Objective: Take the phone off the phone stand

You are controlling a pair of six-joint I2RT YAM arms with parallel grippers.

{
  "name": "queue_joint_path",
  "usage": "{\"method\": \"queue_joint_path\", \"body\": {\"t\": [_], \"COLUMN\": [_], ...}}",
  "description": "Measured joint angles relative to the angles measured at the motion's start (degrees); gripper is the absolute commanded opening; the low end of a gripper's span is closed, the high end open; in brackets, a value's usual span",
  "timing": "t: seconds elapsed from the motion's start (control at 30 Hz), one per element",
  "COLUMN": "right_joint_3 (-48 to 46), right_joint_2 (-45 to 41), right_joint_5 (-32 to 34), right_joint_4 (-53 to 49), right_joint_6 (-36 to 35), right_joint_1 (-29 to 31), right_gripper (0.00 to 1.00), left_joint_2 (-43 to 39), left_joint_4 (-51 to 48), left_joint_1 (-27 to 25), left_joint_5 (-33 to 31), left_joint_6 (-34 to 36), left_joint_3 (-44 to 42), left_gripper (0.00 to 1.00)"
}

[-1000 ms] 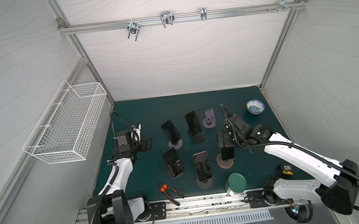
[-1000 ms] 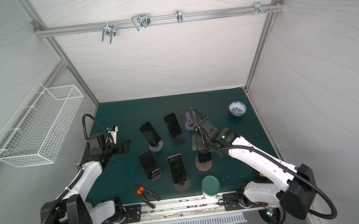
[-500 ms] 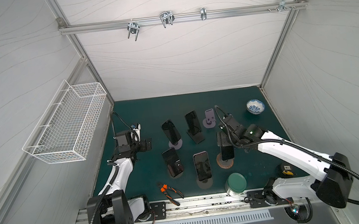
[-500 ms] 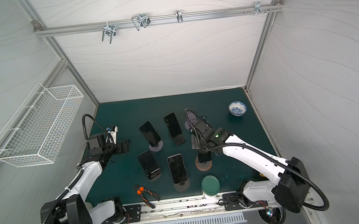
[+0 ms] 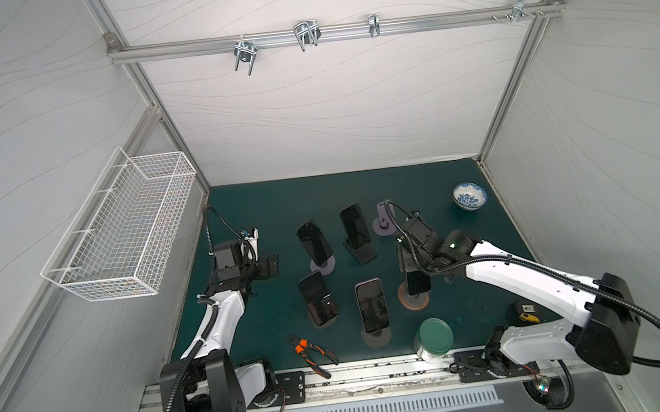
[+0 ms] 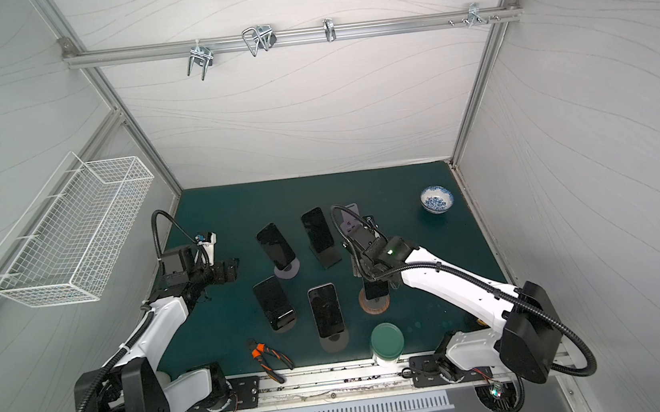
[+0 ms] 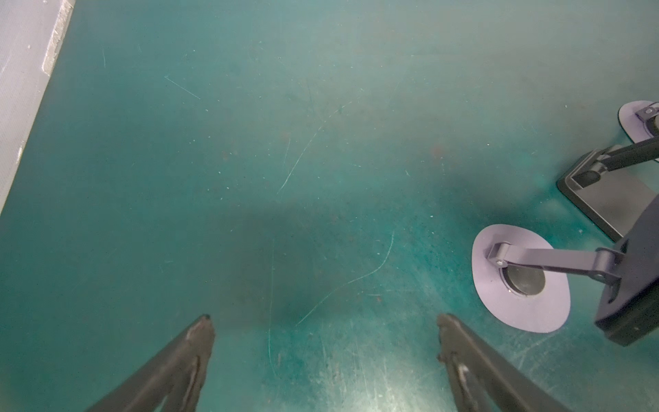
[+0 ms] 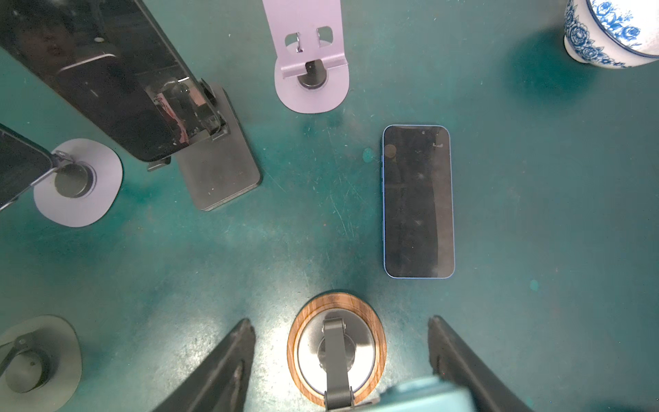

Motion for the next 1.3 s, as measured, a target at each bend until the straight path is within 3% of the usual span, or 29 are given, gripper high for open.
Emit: {"method": "queue_joint_path", "body": {"t": [0.5, 1.3], "right_joint_3": [1.2, 10.7], "right_joint_2": [-4.0, -9.1], "right_joint_5": [0.2, -2.8], "right_joint_4": [-2.3, -5.4], "right_joint_6": [0.3, -3.5], "right_joint_1": [0.3, 0.5], "right_gripper": [0.63, 0.57], "left_joint_2": [0.0, 0.0], "left_joint_4": [0.0, 0.0], "left_joint_1": [0.0, 0.0], "left_joint_5": [0.0, 0.0], "left_joint_6": [0.0, 0.0], "left_joint_3": [0.0, 0.0], "left_gripper": [0.99, 0.99]}}
